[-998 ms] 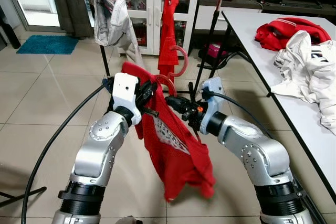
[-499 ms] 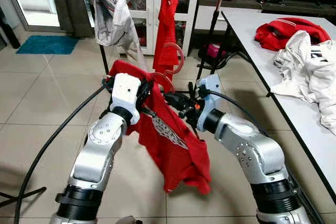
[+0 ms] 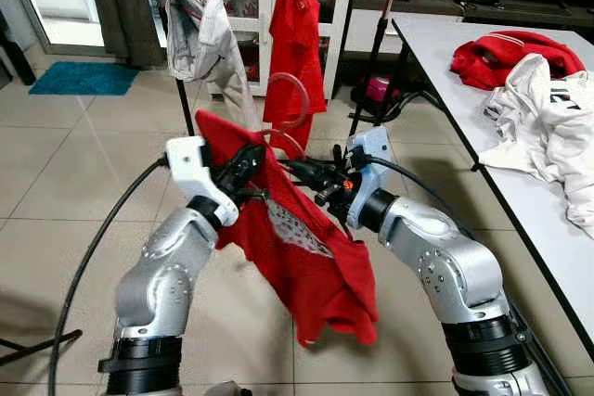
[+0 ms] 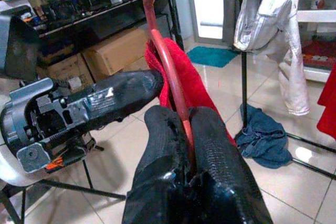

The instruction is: Hang hanger

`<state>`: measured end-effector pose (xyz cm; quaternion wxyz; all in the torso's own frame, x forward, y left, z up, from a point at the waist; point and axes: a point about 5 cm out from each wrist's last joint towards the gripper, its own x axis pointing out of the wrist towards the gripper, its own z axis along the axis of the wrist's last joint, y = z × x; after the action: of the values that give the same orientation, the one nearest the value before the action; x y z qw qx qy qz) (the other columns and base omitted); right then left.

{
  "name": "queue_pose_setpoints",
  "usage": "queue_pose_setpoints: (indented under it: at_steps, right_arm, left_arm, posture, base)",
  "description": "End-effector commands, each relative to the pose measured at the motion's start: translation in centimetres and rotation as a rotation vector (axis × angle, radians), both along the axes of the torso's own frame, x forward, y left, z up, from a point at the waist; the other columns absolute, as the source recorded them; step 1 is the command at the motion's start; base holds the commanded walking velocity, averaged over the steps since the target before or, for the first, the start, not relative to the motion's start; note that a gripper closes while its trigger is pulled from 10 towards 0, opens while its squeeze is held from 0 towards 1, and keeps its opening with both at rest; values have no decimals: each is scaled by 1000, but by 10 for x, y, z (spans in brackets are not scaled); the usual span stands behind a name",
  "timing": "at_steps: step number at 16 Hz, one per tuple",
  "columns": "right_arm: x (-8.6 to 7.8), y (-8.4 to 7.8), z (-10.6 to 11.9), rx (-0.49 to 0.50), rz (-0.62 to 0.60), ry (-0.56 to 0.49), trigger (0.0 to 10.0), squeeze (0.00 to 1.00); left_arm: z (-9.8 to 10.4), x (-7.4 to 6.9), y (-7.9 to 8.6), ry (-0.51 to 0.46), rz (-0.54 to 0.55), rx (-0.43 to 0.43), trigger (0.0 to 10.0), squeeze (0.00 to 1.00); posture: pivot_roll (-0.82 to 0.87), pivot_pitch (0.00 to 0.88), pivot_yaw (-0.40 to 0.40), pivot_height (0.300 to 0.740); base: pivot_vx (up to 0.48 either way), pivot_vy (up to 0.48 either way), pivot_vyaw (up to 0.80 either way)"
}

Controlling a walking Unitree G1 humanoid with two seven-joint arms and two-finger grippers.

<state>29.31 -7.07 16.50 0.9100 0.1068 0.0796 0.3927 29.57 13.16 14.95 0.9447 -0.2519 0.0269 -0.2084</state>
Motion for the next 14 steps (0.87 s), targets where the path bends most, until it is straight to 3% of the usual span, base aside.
queue_pose_setpoints:
  at_steps: [1,2,3,4,5,6,7,8,9,10,14]
  right_arm:
    - [6,-9,4,19,-60,-18,10000,0]
    - [6,-9,4,18,-60,-17,10000,0]
    - [6,-9,4,18,-60,-17,10000,0]
    - [6,-9,4,18,-61,-17,10000,0]
    - [6,-10,4,19,-62,-16,10000,0]
    - [6,-10,4,19,-62,-16,10000,0]
    - [6,-9,5,24,-61,-16,10000,0]
    - [6,-9,5,25,-60,-16,10000,0]
    - [6,-9,5,27,-60,-16,10000,0]
    - [7,-9,6,30,-61,-16,10000,0]
    - [7,-9,6,32,-64,-16,10000,0]
  left_arm:
    - [18,-4,-11,-74,-74,-138,0,0]
    - [17,-2,-5,-42,-35,-156,0,0]
    - [12,1,1,-28,4,-12,0,0]
    - [10,3,3,-26,26,78,0,0]
    - [3,5,9,-86,43,470,0,0]
    - [2,5,10,-108,40,555,0,0]
    - [8,6,11,-131,72,543,10000,0]
    - [10,6,11,-138,77,540,10000,0]
    - [13,5,8,-166,59,509,10000,157]
    - [16,2,4,-200,36,479,10000,1000]
    - [17,-3,0,-235,13,431,10000,1000]
  posture:
    - [-95,0,-37,727]
    - [-95,0,-37,727]
    - [-97,0,-38,727]
    - [-96,0,-38,727]
    - [-96,0,-39,727]
    - [-96,0,-39,727]
    - [-96,0,-39,727]
    - [-96,0,-39,727]
    - [-96,0,-39,727]
    - [-95,0,-41,727]
    - [-94,0,-41,727]
  base:
    - [0,0,0]
    - [0,0,0]
    - [0,0,0]
    - [0,0,0]
    - [0,0,0]
    - [0,0,0]
    - [0,0,0]
    - [0,0,0]
    - [0,0,0]
    - [0,0,0]
    - [0,0,0]
